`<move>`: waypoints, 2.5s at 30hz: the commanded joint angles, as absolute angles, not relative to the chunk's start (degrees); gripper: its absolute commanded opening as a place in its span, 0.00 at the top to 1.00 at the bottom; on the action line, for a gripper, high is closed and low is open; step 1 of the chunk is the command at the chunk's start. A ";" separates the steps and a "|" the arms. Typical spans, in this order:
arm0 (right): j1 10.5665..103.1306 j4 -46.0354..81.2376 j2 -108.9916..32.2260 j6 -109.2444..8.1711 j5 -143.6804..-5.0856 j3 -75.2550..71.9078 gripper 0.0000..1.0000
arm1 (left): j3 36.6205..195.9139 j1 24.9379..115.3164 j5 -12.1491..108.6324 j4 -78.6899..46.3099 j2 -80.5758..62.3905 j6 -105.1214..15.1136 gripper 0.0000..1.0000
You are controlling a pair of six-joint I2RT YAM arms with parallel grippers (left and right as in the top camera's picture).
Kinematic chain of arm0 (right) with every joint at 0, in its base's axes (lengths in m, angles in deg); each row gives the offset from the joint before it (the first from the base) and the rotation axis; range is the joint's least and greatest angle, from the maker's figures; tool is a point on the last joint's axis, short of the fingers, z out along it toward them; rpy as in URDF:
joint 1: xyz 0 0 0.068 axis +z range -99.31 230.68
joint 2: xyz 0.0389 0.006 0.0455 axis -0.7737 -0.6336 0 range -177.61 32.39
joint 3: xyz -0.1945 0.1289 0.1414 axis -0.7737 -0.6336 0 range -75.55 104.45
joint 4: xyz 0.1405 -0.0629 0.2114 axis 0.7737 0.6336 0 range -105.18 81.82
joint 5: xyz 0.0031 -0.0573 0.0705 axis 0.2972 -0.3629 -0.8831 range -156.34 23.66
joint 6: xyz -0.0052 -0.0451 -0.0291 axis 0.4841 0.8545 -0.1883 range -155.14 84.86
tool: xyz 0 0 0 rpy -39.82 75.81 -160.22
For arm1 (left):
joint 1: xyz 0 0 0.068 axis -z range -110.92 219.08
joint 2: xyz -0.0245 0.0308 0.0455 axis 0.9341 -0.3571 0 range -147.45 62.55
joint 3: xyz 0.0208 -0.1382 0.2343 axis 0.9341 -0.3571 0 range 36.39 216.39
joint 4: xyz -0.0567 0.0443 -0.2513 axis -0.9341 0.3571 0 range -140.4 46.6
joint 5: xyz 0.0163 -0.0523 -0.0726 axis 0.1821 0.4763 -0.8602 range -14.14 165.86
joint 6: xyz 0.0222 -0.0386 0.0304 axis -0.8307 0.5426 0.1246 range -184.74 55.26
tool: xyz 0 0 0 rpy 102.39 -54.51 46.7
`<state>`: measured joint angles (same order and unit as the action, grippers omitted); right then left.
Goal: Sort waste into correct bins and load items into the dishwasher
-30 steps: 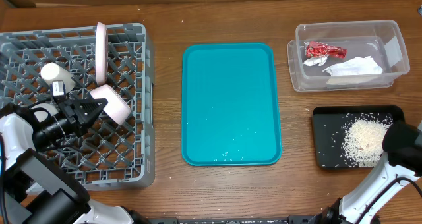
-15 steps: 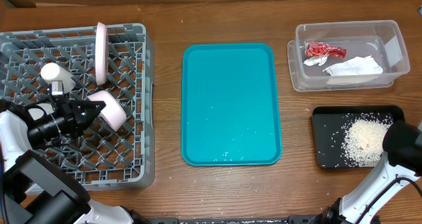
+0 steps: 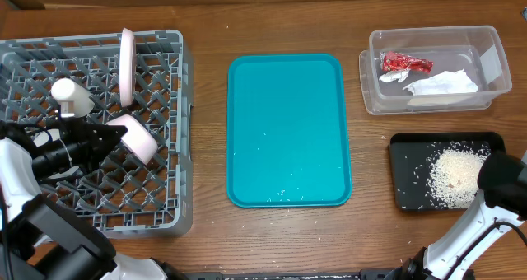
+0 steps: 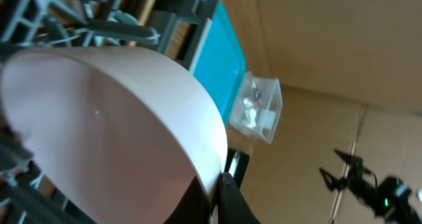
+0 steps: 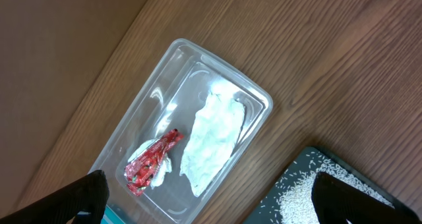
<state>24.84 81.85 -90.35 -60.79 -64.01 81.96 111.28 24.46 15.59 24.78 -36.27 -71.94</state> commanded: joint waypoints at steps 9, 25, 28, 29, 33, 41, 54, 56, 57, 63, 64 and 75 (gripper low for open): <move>24.80 81.59 -89.23 -60.59 -63.84 83.05 0.00 | 115.07 23.98 45.60 20.72 -37.52 -55.07 0.34; 24.80 81.59 -89.23 -60.59 -63.84 83.05 0.00 | 144.22 26.58 59.26 39.40 -37.50 -50.28 0.83; 24.80 81.61 -89.23 -60.59 -63.84 83.05 0.00 | 142.06 32.68 61.20 41.92 -37.52 -50.59 0.96; 24.80 81.59 -89.23 -60.59 -63.86 83.05 0.00 | 140.99 34.51 61.75 42.16 -37.52 -50.59 0.96; 24.80 81.59 -89.23 -60.59 -63.84 83.05 0.00 | 133.73 42.12 62.14 39.82 -37.52 -49.28 0.96; 24.80 81.59 -89.23 -60.59 -63.84 83.05 0.00 | 123.87 44.26 71.24 35.88 -37.52 -42.85 0.96; 24.80 81.61 -89.23 -60.59 -63.84 83.05 0.00 | 117.82 37.40 78.23 26.70 -37.52 -39.35 0.96; 24.80 81.61 -89.23 -60.59 -63.84 83.05 0.00 | 117.14 36.59 79.85 25.92 -37.52 -38.30 0.96; 24.80 81.59 -89.23 -60.59 -63.84 83.05 0.00 | 117.14 36.11 80.59 25.79 -37.52 -37.30 0.96; 24.80 81.59 -89.23 -60.59 -63.84 83.05 0.00 | 125.16 34.05 74.08 31.67 -36.64 -36.47 0.96; 24.80 81.59 -89.23 -60.59 -63.84 83.05 0.00 | 127.30 34.23 74.10 33.26 -36.03 -36.47 0.96; 24.80 81.59 -89.23 -60.59 -63.84 83.05 0.00 | 138.65 41.57 69.38 32.52 -15.22 -41.39 0.60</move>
<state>24.84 81.83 -90.35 -60.79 -63.99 81.96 137.21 38.84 71.76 33.61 -21.85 -39.70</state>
